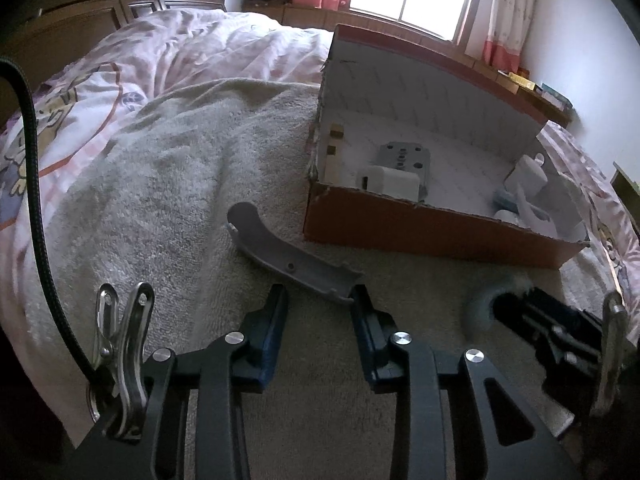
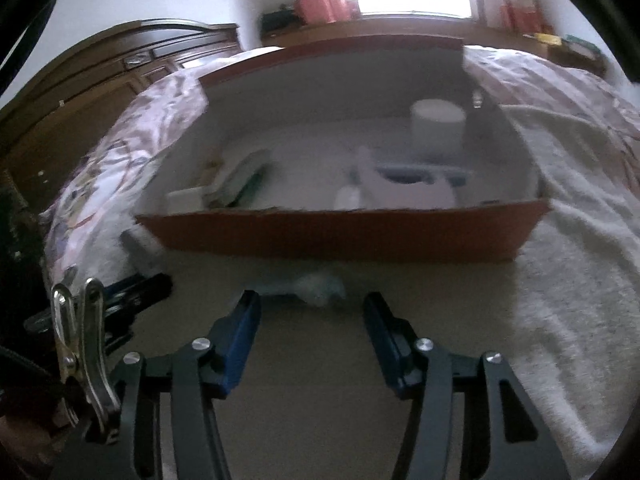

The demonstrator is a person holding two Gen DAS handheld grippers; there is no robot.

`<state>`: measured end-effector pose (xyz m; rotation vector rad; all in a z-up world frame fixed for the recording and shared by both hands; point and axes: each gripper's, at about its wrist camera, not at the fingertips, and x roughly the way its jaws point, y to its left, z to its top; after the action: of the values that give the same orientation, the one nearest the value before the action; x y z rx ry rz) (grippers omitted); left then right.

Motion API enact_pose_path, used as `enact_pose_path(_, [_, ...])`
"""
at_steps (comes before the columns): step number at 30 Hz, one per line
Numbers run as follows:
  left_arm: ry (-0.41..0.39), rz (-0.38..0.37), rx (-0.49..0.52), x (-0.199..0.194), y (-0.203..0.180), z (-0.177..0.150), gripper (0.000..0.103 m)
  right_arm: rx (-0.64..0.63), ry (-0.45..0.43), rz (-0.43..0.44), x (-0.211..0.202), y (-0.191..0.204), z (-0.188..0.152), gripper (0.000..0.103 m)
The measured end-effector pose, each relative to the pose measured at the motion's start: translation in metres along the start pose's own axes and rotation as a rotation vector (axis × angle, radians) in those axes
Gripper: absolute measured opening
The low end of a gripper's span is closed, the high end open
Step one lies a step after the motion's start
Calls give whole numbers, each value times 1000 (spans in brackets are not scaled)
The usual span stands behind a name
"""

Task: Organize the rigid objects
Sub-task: 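Grasp the grey flat bar with the left tool while the right tool grasps the blue curved handle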

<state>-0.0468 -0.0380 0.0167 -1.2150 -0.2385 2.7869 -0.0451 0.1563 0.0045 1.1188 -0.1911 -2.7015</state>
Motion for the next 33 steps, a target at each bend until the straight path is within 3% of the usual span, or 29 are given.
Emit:
enact_pose_path(4, [0,-2,-1,0,0,0,34,3,12,0,-3,-7,-1,58])
enact_pose_path(8, [12,-15,-15,-3,3,-1,34,-79,25,-10,-5,0,-3,69])
enact_pose_path(12, [20,-32,-26,-7,7,-3,34,-139,31,2,-6,9,-3,71])
enact_pose_path(14, [23,-35,-27,-8,8,-4,34,-157,53,7,0,14,-2,77])
enact_pose_path(21, [22,-43,-28,-8,10,-5,34,-241,68,-50,15,35,-3,85])
enact_pose_path(26, [25,-72,-41,-10,14,-6,34,-212,74,-32,10,38,-3,86])
enact_pose_path(33, [32,-110,-60,-14,24,-7,34,-90,77,3,5,39,-9,98])
